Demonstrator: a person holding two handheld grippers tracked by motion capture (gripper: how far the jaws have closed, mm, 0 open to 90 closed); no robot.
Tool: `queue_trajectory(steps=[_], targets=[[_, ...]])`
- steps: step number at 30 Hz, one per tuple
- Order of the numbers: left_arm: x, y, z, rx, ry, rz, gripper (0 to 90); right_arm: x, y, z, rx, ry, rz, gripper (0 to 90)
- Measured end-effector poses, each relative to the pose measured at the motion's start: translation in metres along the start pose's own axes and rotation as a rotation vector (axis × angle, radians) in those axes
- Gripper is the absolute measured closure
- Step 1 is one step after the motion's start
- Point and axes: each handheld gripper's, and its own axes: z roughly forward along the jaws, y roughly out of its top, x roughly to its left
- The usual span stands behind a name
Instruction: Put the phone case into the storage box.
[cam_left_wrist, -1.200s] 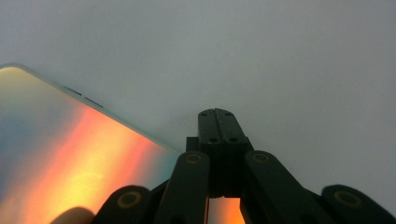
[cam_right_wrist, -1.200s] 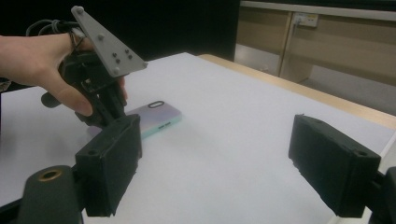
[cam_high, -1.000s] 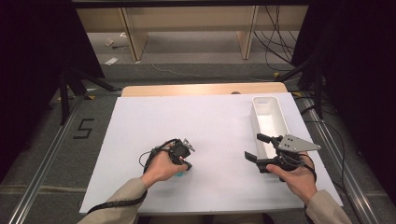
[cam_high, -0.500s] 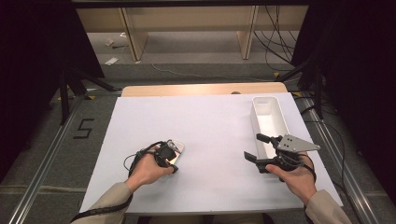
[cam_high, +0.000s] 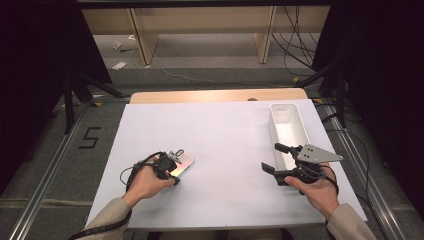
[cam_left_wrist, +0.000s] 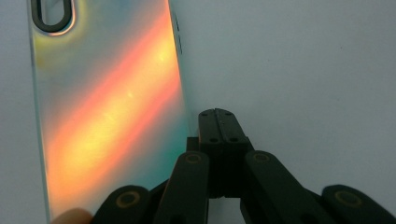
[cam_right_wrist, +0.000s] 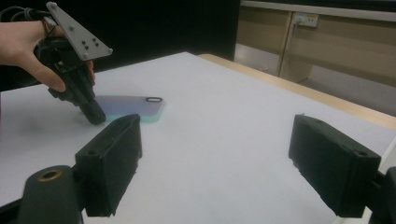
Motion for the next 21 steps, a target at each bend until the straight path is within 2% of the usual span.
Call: queue_trajectory(steps=[5, 9, 14, 15, 16, 17, 19, 21], targets=[[-0.002, 0.0, 0.0, -0.008, 0.007, 0.006, 88.0, -0.001, 0.0, -0.003, -0.001, -0.003, -0.003, 18.0], [-0.003, 0.002, -0.002, -0.017, 0.0, 0.022, 80.7, -0.001, 0.0, -0.004, 0.001, -0.006, 0.002, 17.9], [-0.002, 0.008, -0.015, -0.062, 0.011, 0.016, 74.8, -0.001, 0.0, -0.002, 0.0, -0.004, -0.002, 17.9], [-0.002, 0.009, -0.017, -0.073, 0.021, 0.011, 68.6, -0.001, 0.0, -0.002, 0.001, -0.005, -0.001, 17.9], [0.0, 0.01, -0.019, -0.082, 0.035, 0.005, 68.6, -0.001, 0.0, -0.002, 0.001, -0.005, -0.001, 17.9], [0.001, 0.011, -0.02, -0.084, 0.053, -0.001, 62.7, -0.001, 0.0, -0.003, 0.0, -0.005, -0.001, 17.9], [0.005, 0.012, -0.021, -0.064, 0.084, 0.0, 51.7, -0.001, 0.0, -0.002, -0.002, -0.005, 0.001, 17.9], [0.008, 0.012, -0.019, -0.061, 0.115, -0.017, 41.6, -0.001, 0.0, -0.002, -0.001, -0.005, 0.0, 17.9]])
